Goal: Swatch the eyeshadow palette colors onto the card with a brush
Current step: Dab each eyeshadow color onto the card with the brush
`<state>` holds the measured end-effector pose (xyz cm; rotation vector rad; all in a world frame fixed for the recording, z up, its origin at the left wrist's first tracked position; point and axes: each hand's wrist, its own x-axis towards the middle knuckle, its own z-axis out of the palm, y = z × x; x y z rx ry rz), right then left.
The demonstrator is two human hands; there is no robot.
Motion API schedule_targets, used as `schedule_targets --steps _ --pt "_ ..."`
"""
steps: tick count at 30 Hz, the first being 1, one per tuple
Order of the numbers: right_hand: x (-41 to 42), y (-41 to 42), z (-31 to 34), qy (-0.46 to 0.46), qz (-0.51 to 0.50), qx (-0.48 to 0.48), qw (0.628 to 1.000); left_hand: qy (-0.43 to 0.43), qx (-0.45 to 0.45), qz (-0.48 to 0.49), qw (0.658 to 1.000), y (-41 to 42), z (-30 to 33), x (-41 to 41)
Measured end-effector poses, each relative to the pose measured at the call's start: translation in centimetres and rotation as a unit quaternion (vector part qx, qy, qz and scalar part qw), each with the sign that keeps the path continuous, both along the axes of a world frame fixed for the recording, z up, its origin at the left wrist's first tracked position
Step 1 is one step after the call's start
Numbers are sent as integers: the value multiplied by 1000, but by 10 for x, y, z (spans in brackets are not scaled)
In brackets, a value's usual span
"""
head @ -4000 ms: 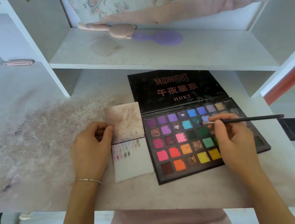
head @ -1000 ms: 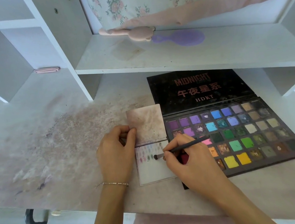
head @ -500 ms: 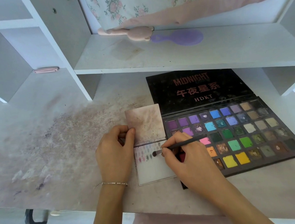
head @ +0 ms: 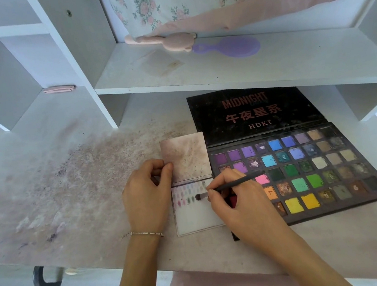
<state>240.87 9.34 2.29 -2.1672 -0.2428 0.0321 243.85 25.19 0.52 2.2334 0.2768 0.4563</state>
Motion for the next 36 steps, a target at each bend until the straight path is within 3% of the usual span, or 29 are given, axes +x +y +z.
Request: schedule_targets --steps 24,31,36 --pt "0 0 -2 -16 7 4 1000 2 -5 3 1000 0 0 0" --pt "-4 -7 2 -31 -26 144 989 4 0 2 1000 1 -1 0" --pt "-7 -17 3 -35 -57 181 981 3 -2 3 1000 -1 1 -1"
